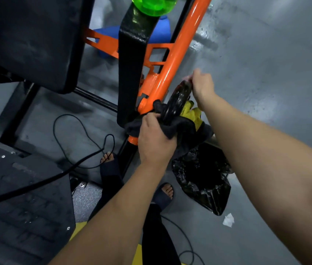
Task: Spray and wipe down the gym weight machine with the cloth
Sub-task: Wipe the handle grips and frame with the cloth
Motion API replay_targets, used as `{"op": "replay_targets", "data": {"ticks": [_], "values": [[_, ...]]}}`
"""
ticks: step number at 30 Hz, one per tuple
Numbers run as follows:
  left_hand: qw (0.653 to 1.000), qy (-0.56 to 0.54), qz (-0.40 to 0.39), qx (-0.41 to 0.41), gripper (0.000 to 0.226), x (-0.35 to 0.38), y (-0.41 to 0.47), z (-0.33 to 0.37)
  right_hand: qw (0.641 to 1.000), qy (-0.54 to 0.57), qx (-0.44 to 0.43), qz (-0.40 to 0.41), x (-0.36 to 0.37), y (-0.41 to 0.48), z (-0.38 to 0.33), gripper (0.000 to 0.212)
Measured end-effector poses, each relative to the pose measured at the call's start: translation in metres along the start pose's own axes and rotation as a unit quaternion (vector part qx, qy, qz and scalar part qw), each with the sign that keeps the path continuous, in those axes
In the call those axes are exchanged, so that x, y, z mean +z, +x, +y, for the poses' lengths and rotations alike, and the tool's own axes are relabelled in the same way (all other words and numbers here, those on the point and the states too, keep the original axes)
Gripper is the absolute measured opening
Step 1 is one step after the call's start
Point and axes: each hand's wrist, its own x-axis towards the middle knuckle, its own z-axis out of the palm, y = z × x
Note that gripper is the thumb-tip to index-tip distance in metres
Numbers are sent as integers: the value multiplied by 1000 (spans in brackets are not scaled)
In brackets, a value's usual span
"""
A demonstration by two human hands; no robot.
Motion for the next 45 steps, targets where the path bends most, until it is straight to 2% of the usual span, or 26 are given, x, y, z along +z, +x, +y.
{"op": "replay_targets", "data": {"ticks": [2, 4, 6, 7, 9, 11, 12, 14, 16, 17, 19, 20, 22, 23, 24, 26, 28, 30, 32, 34, 35, 37, 39, 41, 43, 45], "values": [[1000, 11, 10, -7, 39, 2, 0, 6, 992, -17, -129, 11, 3, -31, -1, 50], [1000, 19, 11, -13, 39, 3, 0, 3, 952, -70, -296, -25, 9, -66, 3, 44], [1000, 24, 9, -15, 40, 6, 1, 0, 915, -109, -388, -7, 17, -80, 9, 44], [1000, 15, 13, -13, 41, 7, 1, 0, 914, -118, -389, -2, 18, -77, 6, 46], [1000, -9, 22, 0, 49, 9, -3, 0, 935, -114, -333, -34, 16, -65, 0, 43], [999, -15, 26, 23, 60, 10, -9, -6, 973, -61, -211, -76, 10, -44, -5, 38], [999, -12, 24, 31, 65, 8, -11, -10, 989, -29, -127, -74, 7, -35, -11, 44], [999, -1, 17, 34, 72, 1, -8, -17, 998, -20, -1, -58, 3, -17, -22, 63], [999, 8, 5, 40, 68, 0, -1, -12, 994, -96, 47, 9, -3, -15, -33, 50], [999, 12, 7, 43, 64, 1, 3, -6, 990, -129, 16, 52, -5, -16, -35, 39], [999, 20, 24, 36, 62, 4, 4, 2, 985, -119, -117, 46, -1, -37, -35, 40], [999, 18, 31, 28, 63, 4, 4, 3, 971, -128, -199, 26, 6, -54, -28, 42], [999, 16, 26, 29, 66, 7, 1, -1, 917, -164, -363, 14, 15, -81, 4, 34], [999, 14, 18, 33, 68, 6, -1, -6, 897, -169, -409, 18, 16, -84, 18, 28], [999, 10, 12, 37, 70, 6, -1, -10, 892, -155, -424, 29, 16, -81, 23, 23], [1000, -5, 6, 25, 74, 6, -3, -12, 903, -118, -413, 9, 16, -73, 15, 25], [1000, -22, 5, 19, 78, 6, -7, -13, 934, -86, -345, -24, 16, -64, 3, 29], [1000, -27, 0, 14, 75, 4, -10, -17, 982, -3, -182, -56, 9, -44, -5, 29], [999, -31, -19, -5, 65, 0, -8, -21, 997, 23, -19, -75, 2, -21, -8, 22], [999, -30, -29, -8, 54, -1, -3, -20, 998, -44, 31, -41, -1, -2, -12, 23], [999, -25, -28, -4, 50, 0, -2, -18, 996, -85, 31, 18, -2, -1, -13, 29], [1000, -20, -17, -3, 48, 4, -1, -15, 984, -119, -59, 122, 0, -19, -14, 38], [1000, -19, -12, -8, 50, 6, -4, -19, 954, -116, -260, 94, 7, -64, -5, 38], [999, -13, -27, -10, 57, 7, -6, -27, 900, -129, -412, 55, 19, -94, 17, 32], [998, -25, -46, -20, 58, 7, -8, -29, 890, -129, -433, 53, 24, -92, 20, 31], [998, -40, -45, -33, 57, 5, -13, -24, 918, -107, -382, 16, 19, -75, 6, 36]]}}
